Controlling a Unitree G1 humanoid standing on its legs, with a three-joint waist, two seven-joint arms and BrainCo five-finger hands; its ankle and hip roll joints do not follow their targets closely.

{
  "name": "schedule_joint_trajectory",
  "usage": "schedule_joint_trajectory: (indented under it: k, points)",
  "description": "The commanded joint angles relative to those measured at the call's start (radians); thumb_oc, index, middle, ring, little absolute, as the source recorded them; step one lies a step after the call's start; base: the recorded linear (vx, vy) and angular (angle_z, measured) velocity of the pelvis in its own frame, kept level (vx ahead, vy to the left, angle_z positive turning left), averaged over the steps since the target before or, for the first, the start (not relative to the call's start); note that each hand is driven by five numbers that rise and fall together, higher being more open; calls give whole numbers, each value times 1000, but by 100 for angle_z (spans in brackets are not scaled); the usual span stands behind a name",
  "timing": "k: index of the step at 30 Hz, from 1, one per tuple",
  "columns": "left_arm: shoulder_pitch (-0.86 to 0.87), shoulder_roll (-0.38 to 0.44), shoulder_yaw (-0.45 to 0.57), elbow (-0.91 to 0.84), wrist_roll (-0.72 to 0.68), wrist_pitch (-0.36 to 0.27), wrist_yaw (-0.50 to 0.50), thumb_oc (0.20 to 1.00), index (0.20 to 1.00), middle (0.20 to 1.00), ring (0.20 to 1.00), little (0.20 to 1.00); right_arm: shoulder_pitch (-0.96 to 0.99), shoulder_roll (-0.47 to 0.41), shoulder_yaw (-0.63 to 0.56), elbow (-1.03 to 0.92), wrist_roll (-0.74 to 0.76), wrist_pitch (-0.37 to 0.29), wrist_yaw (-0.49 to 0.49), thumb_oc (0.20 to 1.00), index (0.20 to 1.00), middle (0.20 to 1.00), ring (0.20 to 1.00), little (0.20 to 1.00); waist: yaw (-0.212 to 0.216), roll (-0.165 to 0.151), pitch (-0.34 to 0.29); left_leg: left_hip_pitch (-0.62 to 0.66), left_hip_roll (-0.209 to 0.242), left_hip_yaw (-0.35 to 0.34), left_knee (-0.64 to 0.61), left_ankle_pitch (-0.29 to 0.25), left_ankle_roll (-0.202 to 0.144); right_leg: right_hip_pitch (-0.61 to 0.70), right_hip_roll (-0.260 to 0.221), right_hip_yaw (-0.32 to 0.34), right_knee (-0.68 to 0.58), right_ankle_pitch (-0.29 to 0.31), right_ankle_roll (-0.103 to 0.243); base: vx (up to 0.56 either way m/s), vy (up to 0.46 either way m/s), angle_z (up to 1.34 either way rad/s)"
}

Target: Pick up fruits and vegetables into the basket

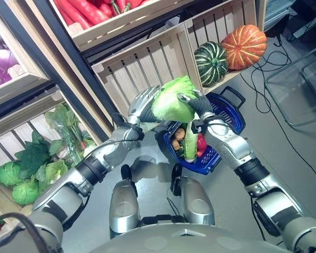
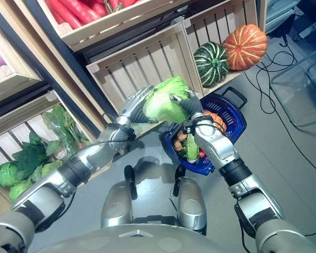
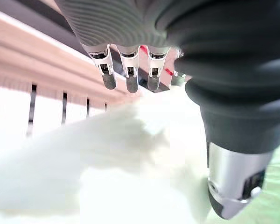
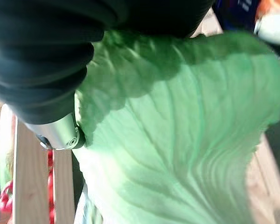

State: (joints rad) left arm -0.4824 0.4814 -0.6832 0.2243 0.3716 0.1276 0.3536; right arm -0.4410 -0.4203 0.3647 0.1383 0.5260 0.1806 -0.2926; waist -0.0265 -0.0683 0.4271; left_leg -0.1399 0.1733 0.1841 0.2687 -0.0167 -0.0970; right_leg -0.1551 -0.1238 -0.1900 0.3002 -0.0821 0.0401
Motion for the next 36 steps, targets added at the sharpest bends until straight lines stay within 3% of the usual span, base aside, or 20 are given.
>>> schedule_joint_trajectory:
  k: [1, 7, 17, 26, 36]
  points:
    - [81, 76, 106, -6, -58, -66, 64, 1000, 1000, 1000, 1000, 1000, -8, -102, -176, -125, -53, -132, -44, 200, 200, 200, 200, 200, -18, -12, 15, 31, -10, 47, 68, -154, 50, 11, -29, 39, -21, 4, 67, -66, -24, -8]
    - [163, 118, 191, -41, -75, -164, 89, 1000, 1000, 1000, 1000, 1000, 84, -173, -279, -145, -90, -180, -51, 200, 200, 200, 200, 200, -28, 0, 56, -3, -11, 50, 91, -160, 54, -30, -24, 41, 12, -4, 60, -87, -11, -2]
    - [234, 140, 219, -23, -120, -206, 111, 1000, 1000, 1000, 1000, 1000, 162, -248, -368, -186, -132, -212, -74, 200, 200, 200, 200, 200, -66, 38, 93, -100, -20, 55, 100, -139, 51, -157, -20, 51, 67, -18, 46, -89, 34, -5]
    - [273, 122, 189, 1, -196, -230, 86, 1000, 1000, 1000, 1000, 1000, 184, -269, -366, -180, -153, -196, -122, 200, 200, 200, 200, 200, -82, 70, 93, -209, -26, 50, 101, -109, 41, -281, -16, 44, 116, -29, 38, -62, 7, -5]
    - [323, 103, 196, 59, -310, -261, 141, 1000, 1000, 1000, 1000, 1000, 197, -285, -404, -129, -198, -112, -248, 200, 200, 200, 200, 200, -82, 128, 93, -338, -49, 54, 92, -73, 28, -446, -38, 46, 189, -43, 42, -26, 26, -4]
